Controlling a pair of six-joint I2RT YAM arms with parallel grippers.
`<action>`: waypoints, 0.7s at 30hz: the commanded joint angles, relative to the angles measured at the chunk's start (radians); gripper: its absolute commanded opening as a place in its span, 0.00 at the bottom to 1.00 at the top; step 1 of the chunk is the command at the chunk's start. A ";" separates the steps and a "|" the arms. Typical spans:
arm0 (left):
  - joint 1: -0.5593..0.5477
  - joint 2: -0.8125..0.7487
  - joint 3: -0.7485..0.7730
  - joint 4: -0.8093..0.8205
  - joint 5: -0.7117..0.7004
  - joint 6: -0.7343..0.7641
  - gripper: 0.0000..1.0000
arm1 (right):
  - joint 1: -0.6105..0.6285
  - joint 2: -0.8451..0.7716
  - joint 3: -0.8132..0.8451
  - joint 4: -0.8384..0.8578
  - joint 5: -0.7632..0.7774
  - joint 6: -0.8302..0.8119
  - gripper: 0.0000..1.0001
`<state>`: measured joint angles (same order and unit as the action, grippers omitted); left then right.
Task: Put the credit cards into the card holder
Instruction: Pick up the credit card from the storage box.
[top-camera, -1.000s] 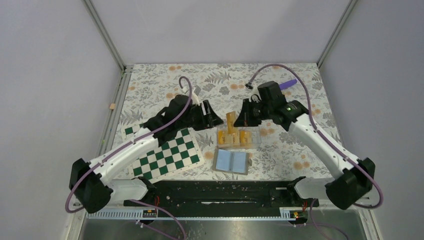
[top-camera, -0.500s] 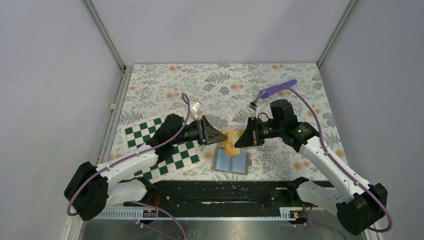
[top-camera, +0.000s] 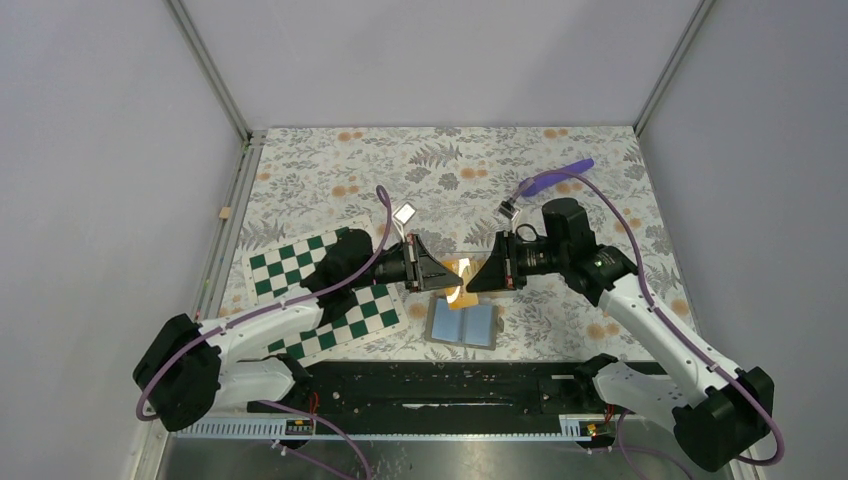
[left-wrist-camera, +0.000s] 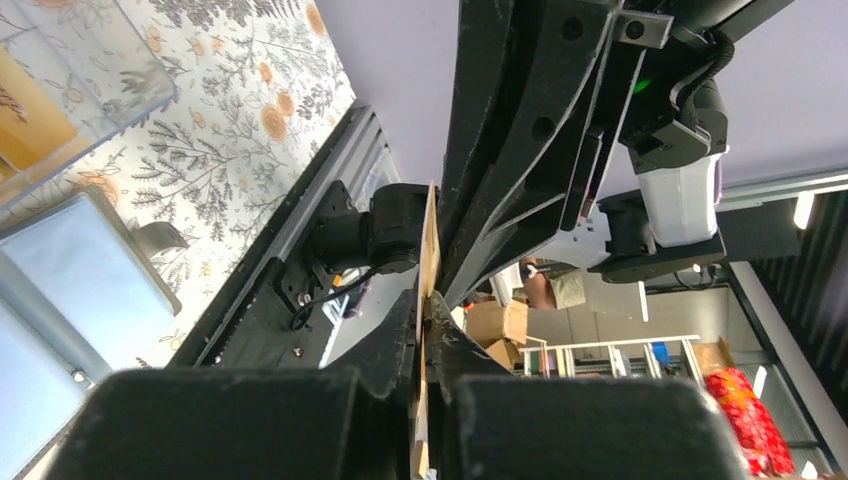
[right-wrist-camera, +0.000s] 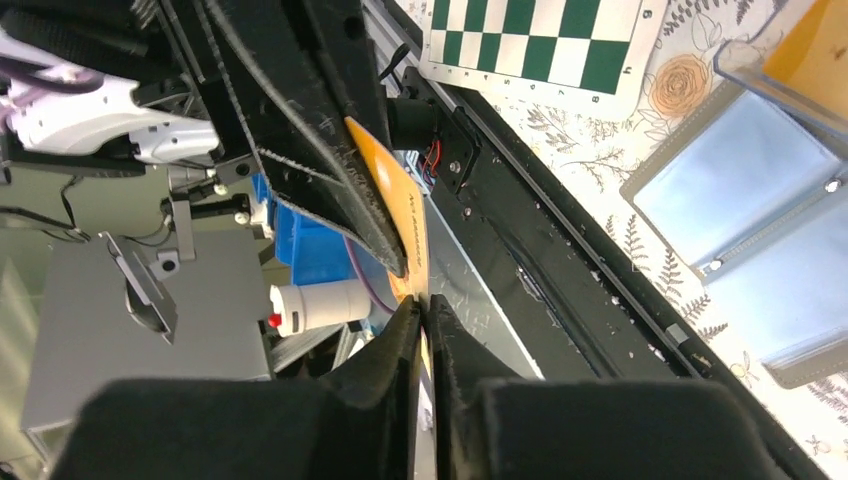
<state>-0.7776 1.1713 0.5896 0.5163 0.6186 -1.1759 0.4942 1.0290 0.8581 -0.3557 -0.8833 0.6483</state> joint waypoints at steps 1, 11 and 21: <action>-0.027 -0.056 0.084 -0.143 -0.094 0.096 0.00 | 0.001 -0.027 -0.020 0.066 0.054 0.032 0.18; -0.030 -0.073 0.084 -0.155 -0.090 0.102 0.00 | 0.001 0.014 -0.123 0.403 -0.057 0.218 0.46; -0.031 -0.074 0.099 -0.175 -0.122 0.110 0.00 | 0.028 0.026 -0.112 0.570 -0.190 0.317 0.20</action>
<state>-0.7994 1.1007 0.6487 0.3336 0.5159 -1.0889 0.4942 1.0657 0.7223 0.0719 -0.9924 0.9127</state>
